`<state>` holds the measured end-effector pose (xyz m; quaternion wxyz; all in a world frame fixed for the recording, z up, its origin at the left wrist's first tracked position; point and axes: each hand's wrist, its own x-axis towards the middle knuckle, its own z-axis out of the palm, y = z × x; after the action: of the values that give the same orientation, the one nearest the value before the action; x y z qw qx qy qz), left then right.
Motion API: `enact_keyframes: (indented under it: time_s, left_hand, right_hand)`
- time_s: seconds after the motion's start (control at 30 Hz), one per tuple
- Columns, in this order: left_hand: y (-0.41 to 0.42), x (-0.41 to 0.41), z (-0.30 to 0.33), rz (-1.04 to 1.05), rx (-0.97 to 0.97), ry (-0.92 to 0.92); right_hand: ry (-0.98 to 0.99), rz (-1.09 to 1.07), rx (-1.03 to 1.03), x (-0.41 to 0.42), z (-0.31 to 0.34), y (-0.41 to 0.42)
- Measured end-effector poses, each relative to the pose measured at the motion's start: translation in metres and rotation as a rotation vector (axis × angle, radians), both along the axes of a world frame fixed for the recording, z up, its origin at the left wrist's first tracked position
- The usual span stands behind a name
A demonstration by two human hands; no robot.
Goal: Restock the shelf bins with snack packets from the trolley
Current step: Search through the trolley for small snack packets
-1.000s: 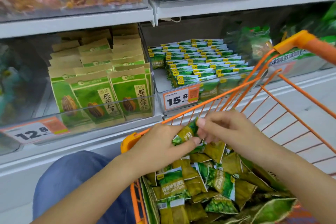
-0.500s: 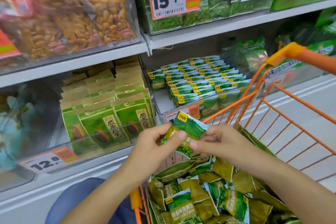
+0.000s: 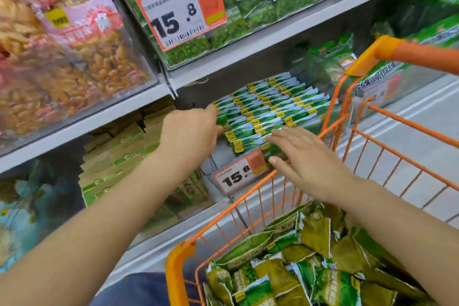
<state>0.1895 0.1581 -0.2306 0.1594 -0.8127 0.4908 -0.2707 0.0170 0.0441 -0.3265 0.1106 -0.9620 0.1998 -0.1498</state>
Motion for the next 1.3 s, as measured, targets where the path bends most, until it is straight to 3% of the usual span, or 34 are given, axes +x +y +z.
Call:
enact_keyframes:
  time_s: [0.07, 0.17, 0.4, 0.77, 0.93, 1.1, 1.2, 1.3]
  left_hand:
    - [-0.024, 0.010, -0.008, 0.022, 0.091, -0.080]
    - [-0.060, 0.033, -0.026, 0.173, 0.215, 0.189]
    - [-0.105, 0.084, -0.024, 0.378, 0.164, 0.461]
    - [-0.116, 0.110, -0.066, 0.491, 0.059, 0.435]
    - [-0.114, 0.106, -0.063, 0.529, 0.147, 0.552]
    - [-0.115, 0.074, -0.042, 0.372, 0.308, 0.255]
    - [-0.099, 0.031, -0.021, 0.217, 0.407, 0.054]
    - [-0.053, -0.009, -0.007, 0.028, 0.288, -0.040]
  right_hand:
    - [-0.028, 0.015, 0.021, -0.002, -0.005, -0.004]
    - [-0.062, 0.000, 0.039, 0.000, -0.004, -0.002]
    - [-0.184, -0.053, -0.093, 0.004, -0.018, -0.004]
    - [-0.243, -0.047, -0.082, 0.008, -0.021, -0.006]
    - [-0.241, -0.046, -0.094, 0.010, -0.021, -0.007]
    - [-0.260, -0.021, -0.103, 0.009, -0.020, -0.007]
    - [-0.384, 0.021, -0.120, 0.005, -0.014, -0.007]
    - [-0.557, 0.099, -0.152, -0.002, 0.000, 0.001]
